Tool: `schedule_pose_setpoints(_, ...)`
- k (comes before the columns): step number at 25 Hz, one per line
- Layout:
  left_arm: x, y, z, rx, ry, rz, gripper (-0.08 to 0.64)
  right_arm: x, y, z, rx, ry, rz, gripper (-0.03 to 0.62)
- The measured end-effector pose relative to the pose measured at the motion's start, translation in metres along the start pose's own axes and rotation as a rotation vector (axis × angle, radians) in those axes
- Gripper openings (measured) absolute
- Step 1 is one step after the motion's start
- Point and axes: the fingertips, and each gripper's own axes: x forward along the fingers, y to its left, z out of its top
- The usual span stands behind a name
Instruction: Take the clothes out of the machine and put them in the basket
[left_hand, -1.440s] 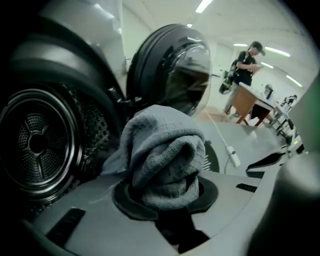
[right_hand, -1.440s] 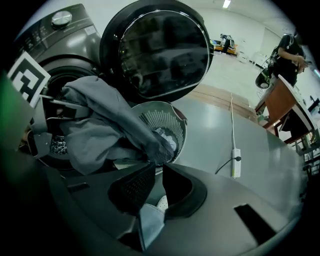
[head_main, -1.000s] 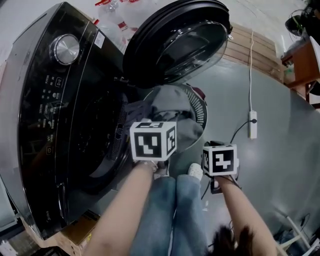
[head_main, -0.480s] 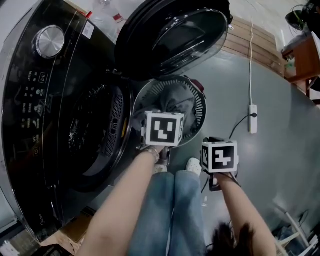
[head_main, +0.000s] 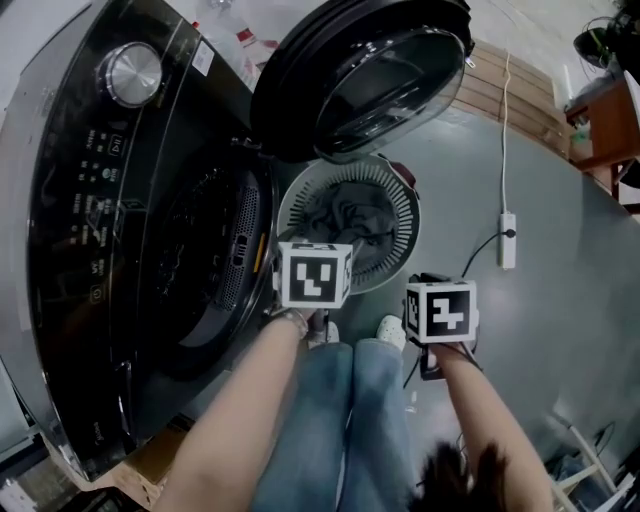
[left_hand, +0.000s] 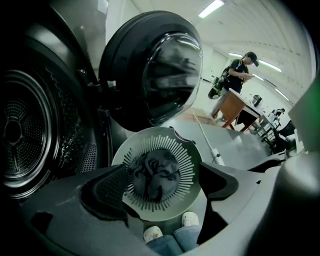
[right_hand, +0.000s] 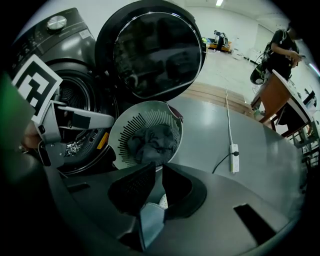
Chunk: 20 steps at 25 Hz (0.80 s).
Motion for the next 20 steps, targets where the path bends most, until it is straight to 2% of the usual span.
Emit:
schedule_pose_setpoints(7,-0.061,0.004,0.008,0.008,-0.026,0.010,0.443,-0.057,0.026,0.028,0.042,-0.065,0.013,0.046)
schedule_pose_setpoints(11,-0.095,-0.002,0.009,0.018,-0.055,-0.012,0.442,-0.091,0.038,0.027,0.102,-0.087,0.023,0.044)
schedule_pose_setpoints(15,-0.130,0.002,0.006,0.005,-0.050,-0.017,0.442,-0.124,0.053,0.027,0.113,-0.104,0.035,0.043)
schedule_pose_setpoints(20,-0.173,-0.010,0.022,0.056,-0.106,-0.053,0.442,-0.168,0.060,0.036,0.138,-0.143,0.036,0.040)
